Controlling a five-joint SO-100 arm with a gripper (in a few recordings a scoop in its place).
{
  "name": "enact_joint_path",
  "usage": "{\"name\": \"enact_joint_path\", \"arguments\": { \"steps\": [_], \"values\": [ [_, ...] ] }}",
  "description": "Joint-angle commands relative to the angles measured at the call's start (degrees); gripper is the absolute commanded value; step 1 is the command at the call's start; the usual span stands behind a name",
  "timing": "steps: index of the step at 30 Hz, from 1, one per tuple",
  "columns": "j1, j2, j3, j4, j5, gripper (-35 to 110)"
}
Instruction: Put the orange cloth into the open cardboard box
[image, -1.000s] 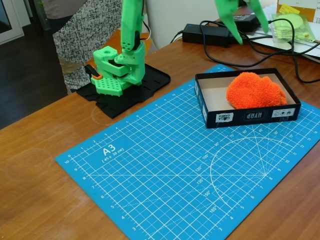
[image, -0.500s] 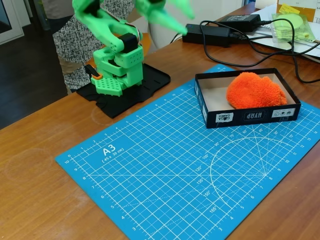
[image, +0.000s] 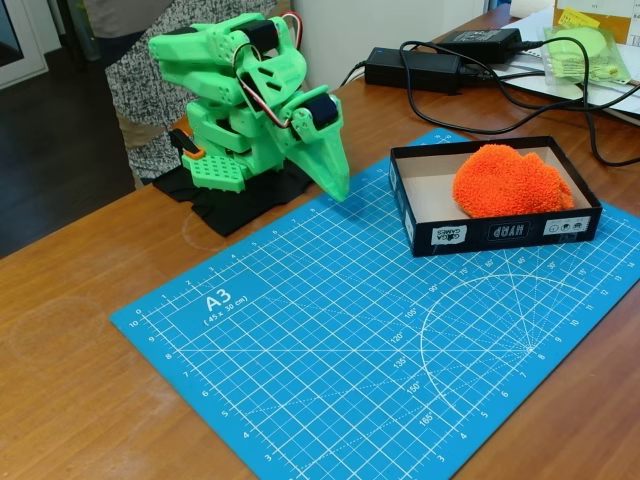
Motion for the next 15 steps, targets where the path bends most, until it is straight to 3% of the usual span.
{"name": "enact_joint_path", "arguments": {
  "steps": [1, 15],
  "values": [
    [-0.35, 0.70, -0.09, 0.00, -1.58, 0],
    [0.62, 0.70, 0.00, -0.09, -0.53, 0]
  ]
}}
